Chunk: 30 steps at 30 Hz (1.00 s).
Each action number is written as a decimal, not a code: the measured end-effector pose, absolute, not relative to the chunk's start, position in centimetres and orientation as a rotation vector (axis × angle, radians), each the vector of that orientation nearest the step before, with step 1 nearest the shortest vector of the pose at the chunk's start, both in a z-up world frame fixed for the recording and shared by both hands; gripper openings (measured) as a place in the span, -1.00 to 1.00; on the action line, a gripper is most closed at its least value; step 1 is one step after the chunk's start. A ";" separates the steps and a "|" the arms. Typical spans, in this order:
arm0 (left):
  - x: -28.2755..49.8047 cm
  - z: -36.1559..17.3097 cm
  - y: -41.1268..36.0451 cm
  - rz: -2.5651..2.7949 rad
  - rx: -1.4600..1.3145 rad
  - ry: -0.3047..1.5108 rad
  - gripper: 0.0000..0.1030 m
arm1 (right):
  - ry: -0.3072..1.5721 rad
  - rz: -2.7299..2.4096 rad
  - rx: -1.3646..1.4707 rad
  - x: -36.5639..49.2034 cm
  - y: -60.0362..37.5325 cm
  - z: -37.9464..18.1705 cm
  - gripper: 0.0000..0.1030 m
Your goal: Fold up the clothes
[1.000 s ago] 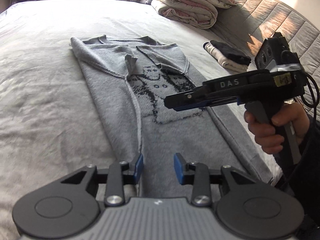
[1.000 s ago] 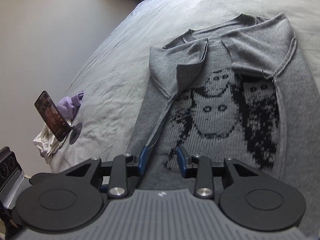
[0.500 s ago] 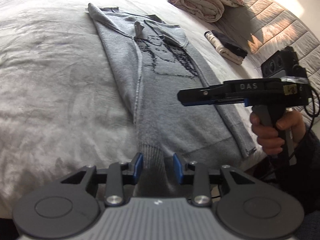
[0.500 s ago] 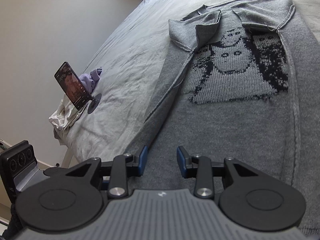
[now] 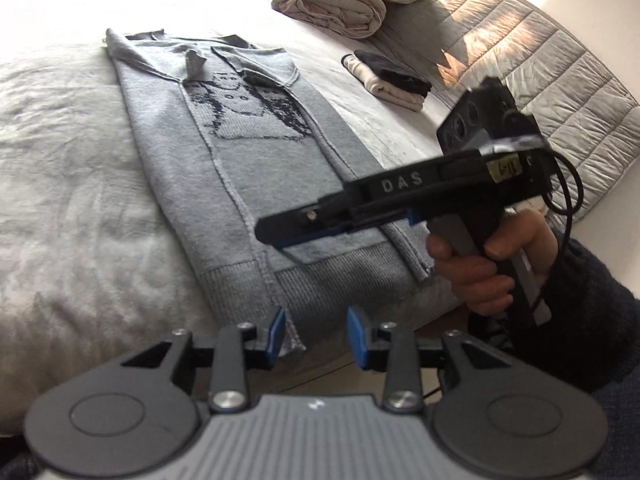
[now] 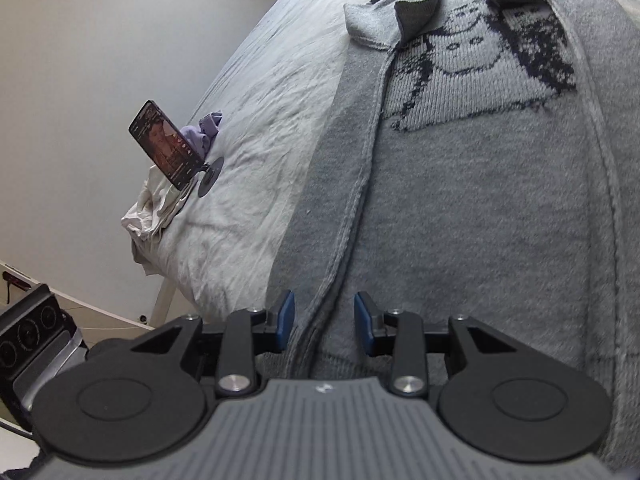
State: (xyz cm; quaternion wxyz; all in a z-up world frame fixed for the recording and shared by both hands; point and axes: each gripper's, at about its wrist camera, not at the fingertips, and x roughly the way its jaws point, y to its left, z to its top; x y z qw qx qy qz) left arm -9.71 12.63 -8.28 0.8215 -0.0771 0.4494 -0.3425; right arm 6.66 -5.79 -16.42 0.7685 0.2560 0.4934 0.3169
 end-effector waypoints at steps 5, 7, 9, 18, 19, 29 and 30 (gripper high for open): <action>-9.1 -7.6 14.9 -0.651 -0.195 0.931 -0.34 | 1.092 0.718 0.496 5.6 -4.0 -16.5 -0.75; -8.7 -7.3 15.4 -0.620 -0.210 0.918 -0.35 | 1.090 0.705 0.468 5.3 -3.7 -16.3 -0.86; -8.1 -7.0 15.5 -0.604 -0.220 0.902 -0.35 | 1.080 0.702 0.482 5.1 -4.0 -15.7 -0.87; -3.6 -6.3 12.4 -0.623 -0.183 0.858 -0.35 | 1.073 0.694 0.523 4.5 -6.3 -14.6 -0.86; -3.0 -6.4 11.9 -0.625 -0.176 0.862 -0.35 | 1.079 0.686 0.517 4.5 -6.5 -14.8 -0.85; 5.1 -8.2 9.6 -0.533 -0.116 0.834 -0.35 | 1.105 0.649 0.481 4.9 -9.3 -15.4 -0.70; 6.0 -8.4 9.5 -0.522 -0.122 0.829 -0.35 | 1.103 0.639 0.478 5.1 -9.6 -15.4 -0.69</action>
